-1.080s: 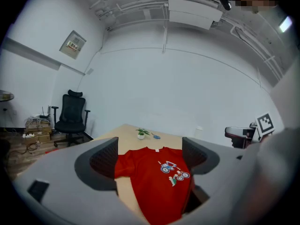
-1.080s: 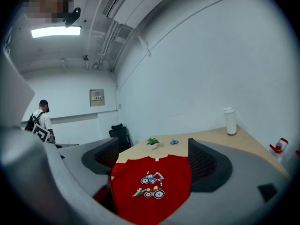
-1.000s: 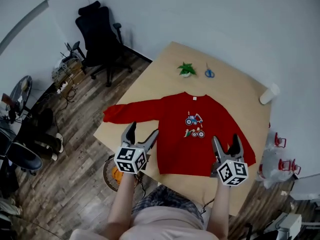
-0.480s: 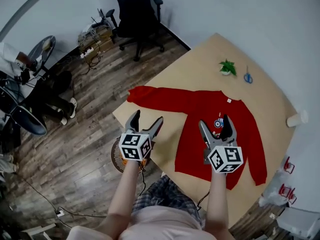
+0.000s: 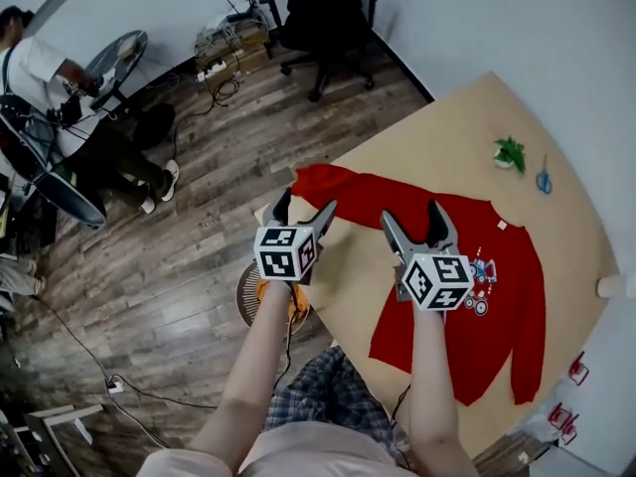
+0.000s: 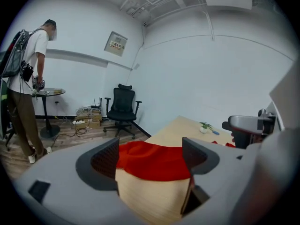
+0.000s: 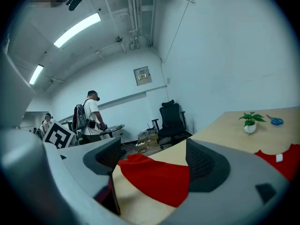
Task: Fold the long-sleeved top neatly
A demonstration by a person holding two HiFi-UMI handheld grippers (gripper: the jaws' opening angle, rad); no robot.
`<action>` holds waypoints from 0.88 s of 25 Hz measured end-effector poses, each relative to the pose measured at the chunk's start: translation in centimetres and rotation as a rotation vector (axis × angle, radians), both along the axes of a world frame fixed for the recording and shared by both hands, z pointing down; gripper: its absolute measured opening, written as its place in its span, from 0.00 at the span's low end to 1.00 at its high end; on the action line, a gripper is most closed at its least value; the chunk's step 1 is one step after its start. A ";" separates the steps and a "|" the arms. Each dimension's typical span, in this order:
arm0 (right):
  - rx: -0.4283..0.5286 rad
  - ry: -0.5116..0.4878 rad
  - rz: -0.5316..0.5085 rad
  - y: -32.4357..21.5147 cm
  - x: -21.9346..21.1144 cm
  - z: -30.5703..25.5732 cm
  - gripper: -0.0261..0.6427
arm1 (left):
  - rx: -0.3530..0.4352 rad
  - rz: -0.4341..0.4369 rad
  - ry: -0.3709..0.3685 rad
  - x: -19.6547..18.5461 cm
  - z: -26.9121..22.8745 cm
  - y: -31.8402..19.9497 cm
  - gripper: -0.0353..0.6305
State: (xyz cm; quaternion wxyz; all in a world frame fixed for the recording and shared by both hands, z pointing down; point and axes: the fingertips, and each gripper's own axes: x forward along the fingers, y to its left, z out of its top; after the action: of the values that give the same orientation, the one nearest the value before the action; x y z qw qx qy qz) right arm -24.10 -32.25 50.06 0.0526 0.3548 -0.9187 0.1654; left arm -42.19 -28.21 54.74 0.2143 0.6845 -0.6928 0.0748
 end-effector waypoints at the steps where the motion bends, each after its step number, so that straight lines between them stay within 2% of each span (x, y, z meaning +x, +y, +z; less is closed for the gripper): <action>1: -0.008 -0.001 -0.005 -0.6 -0.7 0.5 0.67 | -0.010 -0.013 -0.003 -0.8 0.5 -0.4 0.67; 5: -0.042 0.013 -0.026 -2.4 -3.5 2.6 0.66 | -0.067 -0.066 -0.001 -3.9 3.0 -1.6 0.67; 9: -0.078 0.095 -0.062 -3.0 -6.0 5.9 0.66 | -0.131 -0.110 0.024 -6.2 5.9 -2.2 0.66; 16: -0.109 0.140 -0.092 -3.4 -7.7 7.9 0.65 | -0.208 -0.134 0.008 -8.0 8.5 -2.9 0.53; 22: -0.134 0.186 -0.100 -3.6 -7.9 9.4 0.64 | -0.292 -0.098 -0.031 -7.1 10.1 -3.0 0.41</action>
State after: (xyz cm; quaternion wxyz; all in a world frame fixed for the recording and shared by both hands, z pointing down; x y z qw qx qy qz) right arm -32.01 -35.85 59.47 0.1695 0.3183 -0.9131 0.1901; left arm -49.29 -31.21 64.87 0.3042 0.6103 -0.7104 0.1744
